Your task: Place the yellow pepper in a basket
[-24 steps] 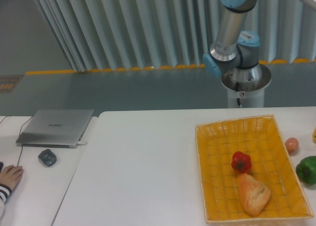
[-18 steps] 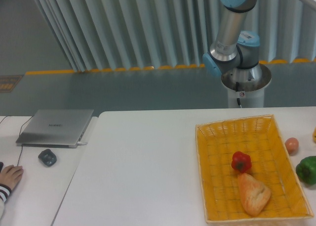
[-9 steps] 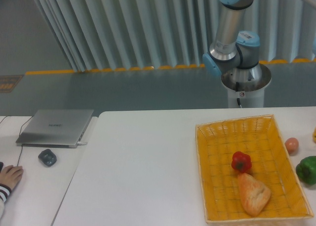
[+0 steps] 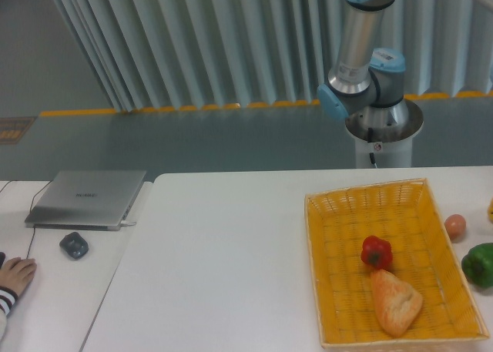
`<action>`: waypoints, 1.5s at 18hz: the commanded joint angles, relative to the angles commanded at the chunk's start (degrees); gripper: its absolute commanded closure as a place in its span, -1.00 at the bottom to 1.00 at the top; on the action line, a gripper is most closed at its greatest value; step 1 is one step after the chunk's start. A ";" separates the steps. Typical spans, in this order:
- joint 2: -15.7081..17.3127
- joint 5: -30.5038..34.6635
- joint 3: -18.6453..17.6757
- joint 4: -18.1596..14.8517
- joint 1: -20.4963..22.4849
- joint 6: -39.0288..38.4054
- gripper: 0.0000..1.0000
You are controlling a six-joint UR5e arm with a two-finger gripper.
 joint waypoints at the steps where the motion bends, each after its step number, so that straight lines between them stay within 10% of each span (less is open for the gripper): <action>1: 0.44 0.09 -0.09 -0.09 0.18 -0.09 -1.00; 27: 4.32 -0.71 -11.51 -1.58 2.99 -18.02 -1.00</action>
